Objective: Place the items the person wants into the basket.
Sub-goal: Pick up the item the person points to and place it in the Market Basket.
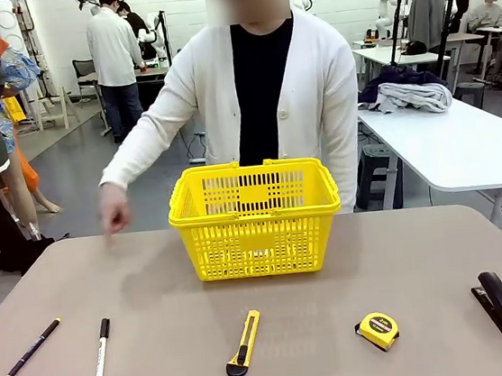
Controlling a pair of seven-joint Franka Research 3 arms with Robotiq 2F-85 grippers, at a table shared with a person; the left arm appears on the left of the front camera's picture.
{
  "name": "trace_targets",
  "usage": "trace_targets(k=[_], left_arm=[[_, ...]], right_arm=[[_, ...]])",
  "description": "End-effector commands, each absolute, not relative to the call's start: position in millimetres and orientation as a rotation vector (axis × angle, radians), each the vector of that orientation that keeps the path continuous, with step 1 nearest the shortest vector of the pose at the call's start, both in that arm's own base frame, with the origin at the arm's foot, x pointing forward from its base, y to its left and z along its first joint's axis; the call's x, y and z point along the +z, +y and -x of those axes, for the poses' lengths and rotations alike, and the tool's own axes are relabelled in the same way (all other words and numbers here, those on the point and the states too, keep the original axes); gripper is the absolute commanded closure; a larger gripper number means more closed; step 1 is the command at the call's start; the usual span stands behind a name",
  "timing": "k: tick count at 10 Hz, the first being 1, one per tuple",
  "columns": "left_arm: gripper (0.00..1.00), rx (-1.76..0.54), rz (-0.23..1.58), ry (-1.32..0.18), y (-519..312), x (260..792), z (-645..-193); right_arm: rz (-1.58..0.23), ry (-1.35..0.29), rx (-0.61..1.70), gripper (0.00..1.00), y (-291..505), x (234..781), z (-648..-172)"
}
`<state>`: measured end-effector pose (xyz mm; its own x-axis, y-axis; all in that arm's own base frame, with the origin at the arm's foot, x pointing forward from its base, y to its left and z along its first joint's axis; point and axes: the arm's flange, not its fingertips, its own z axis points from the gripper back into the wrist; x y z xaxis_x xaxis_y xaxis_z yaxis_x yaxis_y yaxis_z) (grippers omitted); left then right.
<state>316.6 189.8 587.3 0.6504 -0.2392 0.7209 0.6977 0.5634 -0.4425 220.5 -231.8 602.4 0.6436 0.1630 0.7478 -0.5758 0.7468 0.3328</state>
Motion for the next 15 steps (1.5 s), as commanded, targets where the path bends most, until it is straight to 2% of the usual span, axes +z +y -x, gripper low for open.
trace_targets(k=[1, 9, 13, 15], left_arm=[[0.0, -0.605, 0.796, -0.659, 190.3, 590.2, -317.6], [0.0, -0.601, 0.791, -0.653, 189.7, 587.5, -316.4], [0.0, -0.688, 0.346, -0.441, 143.7, 569.3, -303.8], [0.0, -0.651, 0.274, -0.389, 132.5, 547.6, -313.5]], right_arm=[[-0.601, -0.773, 0.461, 0.0, -231.8, 603.4, -220.4], [-0.601, -0.773, 0.461, 0.0, -231.8, 603.4, -220.4], [-0.601, -0.773, 0.461, 0.0, -231.8, 603.4, -220.4], [-0.601, -0.773, 0.461, 0.0, -231.8, 603.4, -220.4]])
